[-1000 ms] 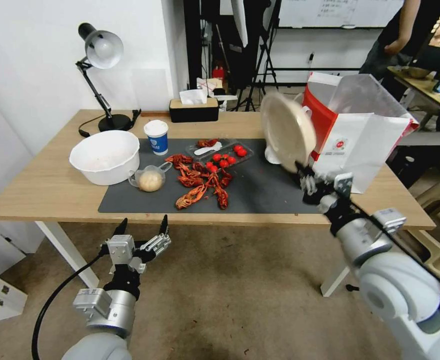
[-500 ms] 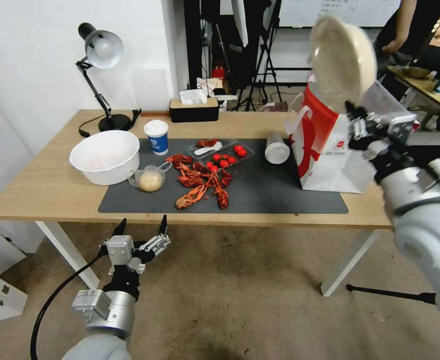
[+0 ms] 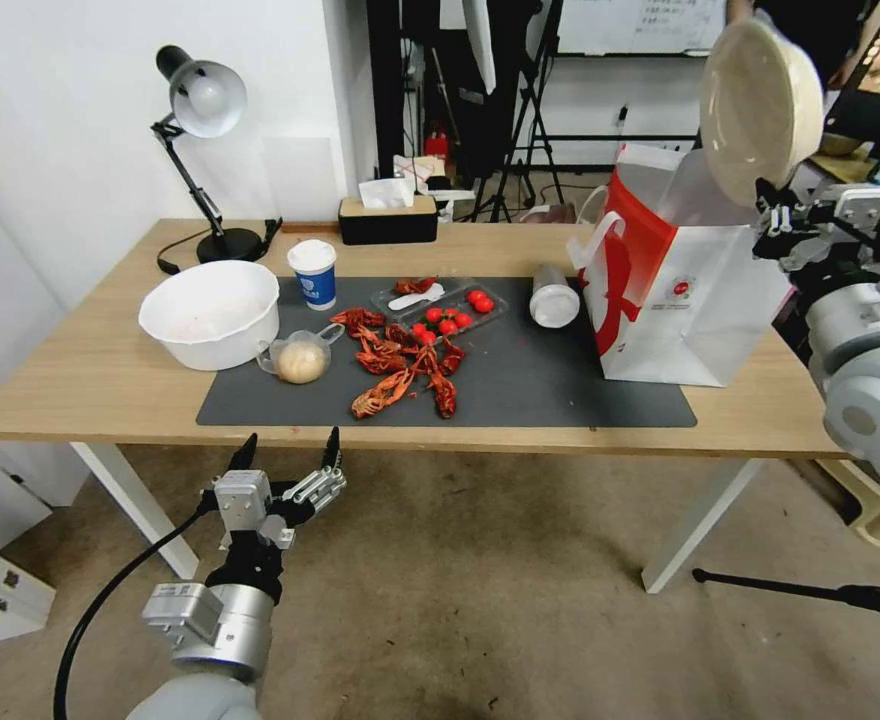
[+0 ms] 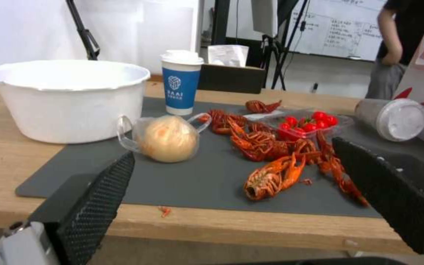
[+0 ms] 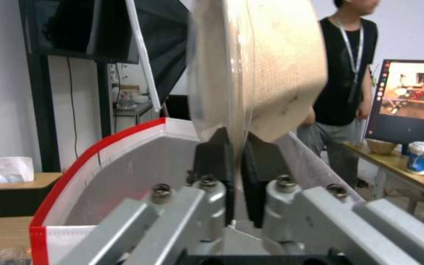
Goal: Pick up the trash from the table and place it into the takeout bag.
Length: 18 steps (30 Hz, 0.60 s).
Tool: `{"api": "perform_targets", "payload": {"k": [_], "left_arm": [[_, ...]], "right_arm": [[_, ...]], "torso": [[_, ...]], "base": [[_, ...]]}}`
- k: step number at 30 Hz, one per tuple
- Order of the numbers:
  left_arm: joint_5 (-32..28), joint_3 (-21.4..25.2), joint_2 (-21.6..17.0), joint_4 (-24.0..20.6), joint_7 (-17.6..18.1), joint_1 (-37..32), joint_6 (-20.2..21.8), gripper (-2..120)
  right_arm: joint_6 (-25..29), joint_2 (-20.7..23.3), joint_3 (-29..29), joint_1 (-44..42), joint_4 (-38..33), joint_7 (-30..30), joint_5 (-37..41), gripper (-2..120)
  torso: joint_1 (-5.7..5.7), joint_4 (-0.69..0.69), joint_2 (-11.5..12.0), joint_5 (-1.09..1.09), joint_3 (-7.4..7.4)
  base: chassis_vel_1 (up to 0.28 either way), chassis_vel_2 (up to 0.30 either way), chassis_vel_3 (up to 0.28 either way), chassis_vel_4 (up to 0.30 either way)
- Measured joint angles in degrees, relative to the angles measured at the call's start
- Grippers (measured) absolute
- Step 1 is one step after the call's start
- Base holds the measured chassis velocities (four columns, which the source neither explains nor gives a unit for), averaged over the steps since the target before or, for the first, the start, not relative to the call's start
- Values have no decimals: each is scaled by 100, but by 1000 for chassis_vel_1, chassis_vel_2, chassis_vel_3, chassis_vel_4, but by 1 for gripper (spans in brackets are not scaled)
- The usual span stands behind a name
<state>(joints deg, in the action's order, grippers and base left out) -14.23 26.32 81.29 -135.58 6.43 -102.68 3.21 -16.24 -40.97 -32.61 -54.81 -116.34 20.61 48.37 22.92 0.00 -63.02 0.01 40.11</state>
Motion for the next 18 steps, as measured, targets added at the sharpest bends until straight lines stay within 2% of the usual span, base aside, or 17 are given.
{"api": "perform_targets", "payload": {"k": [1,3,4,7,8,10,11,16,18], "left_arm": [[0,0,0,0,0,0,0,100],[0,3,-10,-4,0,-3,-2,100],[0,3,-10,-4,0,-3,-2,100],[4,-21,-17,-4,-15,-7,-19,100],[4,-21,-17,-4,-15,-7,-19,100],[10,-38,-30,-4,-25,-7,-28,100],[11,-42,-43,-4,-28,-5,-29,100],[8,-30,-63,1,-31,2,-31,100],[1,-6,-73,1,-31,8,-36,100]], "right_arm": [[0,0,0,0,0,0,0,9],[-1,-6,0,10,6,-8,32,19],[-1,-6,0,10,6,-8,32,19],[-1,-1,-6,-32,-5,-39,42,35],[-1,-1,-6,-32,-5,-39,42,35],[0,5,-9,-69,-13,-62,42,43],[12,-1,-15,-100,-25,-91,42,49],[109,-50,-33,-182,-108,-197,52,61],[266,-110,-40,-270,-233,-368,88,75]], "torso": [[0,0,0,0,0],[0,0,0,-1,0],[0,0,0,-1,0],[0,0,0,-1,0],[0,0,0,-1,0],[0,0,0,-1,0],[0,0,0,-1,0],[0,0,0,-1,0],[0,0,0,-1,0]], "base": [[0,0,0,0],[0,0,0,0],[0,0,0,0],[0,0,0,0],[0,0,0,0],[0,0,0,0],[0,0,0,0],[0,0,0,0],[0,0,0,0]]}}
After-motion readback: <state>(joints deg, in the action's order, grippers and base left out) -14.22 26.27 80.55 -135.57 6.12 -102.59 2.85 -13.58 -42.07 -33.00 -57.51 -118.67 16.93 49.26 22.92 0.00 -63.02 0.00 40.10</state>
